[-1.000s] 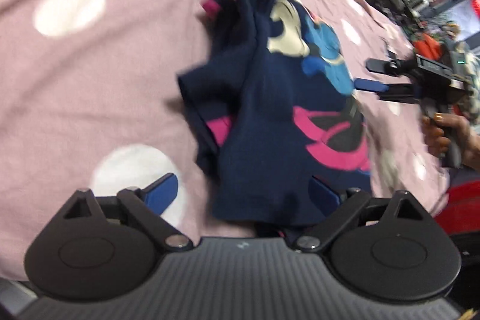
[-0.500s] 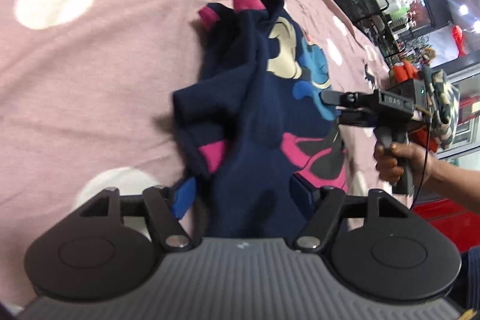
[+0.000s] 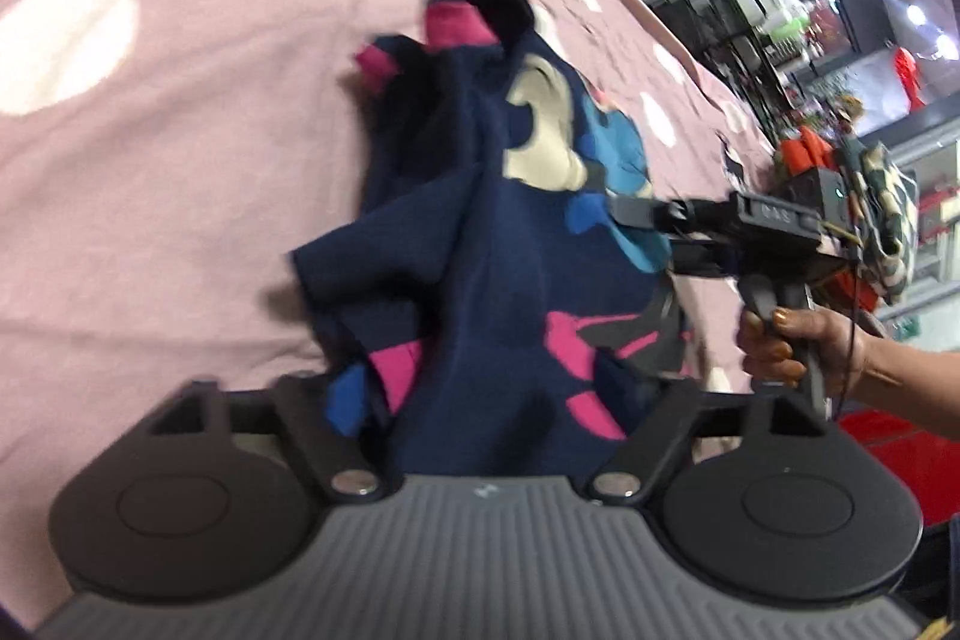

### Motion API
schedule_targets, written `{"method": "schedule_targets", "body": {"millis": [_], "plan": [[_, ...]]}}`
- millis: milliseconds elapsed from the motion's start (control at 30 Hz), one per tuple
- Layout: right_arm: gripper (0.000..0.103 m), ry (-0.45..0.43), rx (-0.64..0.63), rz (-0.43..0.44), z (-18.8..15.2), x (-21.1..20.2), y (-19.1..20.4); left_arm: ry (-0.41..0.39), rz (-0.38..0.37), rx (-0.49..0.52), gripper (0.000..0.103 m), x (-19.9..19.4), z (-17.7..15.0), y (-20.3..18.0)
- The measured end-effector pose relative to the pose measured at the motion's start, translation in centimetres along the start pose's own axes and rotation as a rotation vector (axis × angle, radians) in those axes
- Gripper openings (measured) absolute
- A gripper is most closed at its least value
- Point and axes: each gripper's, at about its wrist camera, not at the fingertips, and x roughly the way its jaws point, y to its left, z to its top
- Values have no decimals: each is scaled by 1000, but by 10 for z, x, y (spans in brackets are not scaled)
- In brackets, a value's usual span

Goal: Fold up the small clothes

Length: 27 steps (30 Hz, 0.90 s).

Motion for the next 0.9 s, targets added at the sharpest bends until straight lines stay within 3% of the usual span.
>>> {"method": "schedule_targets", "body": {"millis": [67, 200, 300, 567, 733, 900], "plan": [[73, -4, -3, -3, -1, 4, 3, 9, 26, 12, 39, 8, 1, -2], [44, -13, 43, -2, -2, 1, -1, 13, 19, -35, 28, 6, 4, 3], [35, -30, 45, 7, -4, -5, 7, 4, 51, -3, 23, 5, 5, -11], [32, -123, -3, 6, 6, -43, 37, -55, 40, 70, 21, -1, 30, -59], [32, -189, -66, -35, 22, -87, 40, -50, 23, 146, 21, 22, 55, -101], [32, -234, -154, -219, 50, -152, 27, -11, -46, 220, 21, 88, 84, -164]]}}
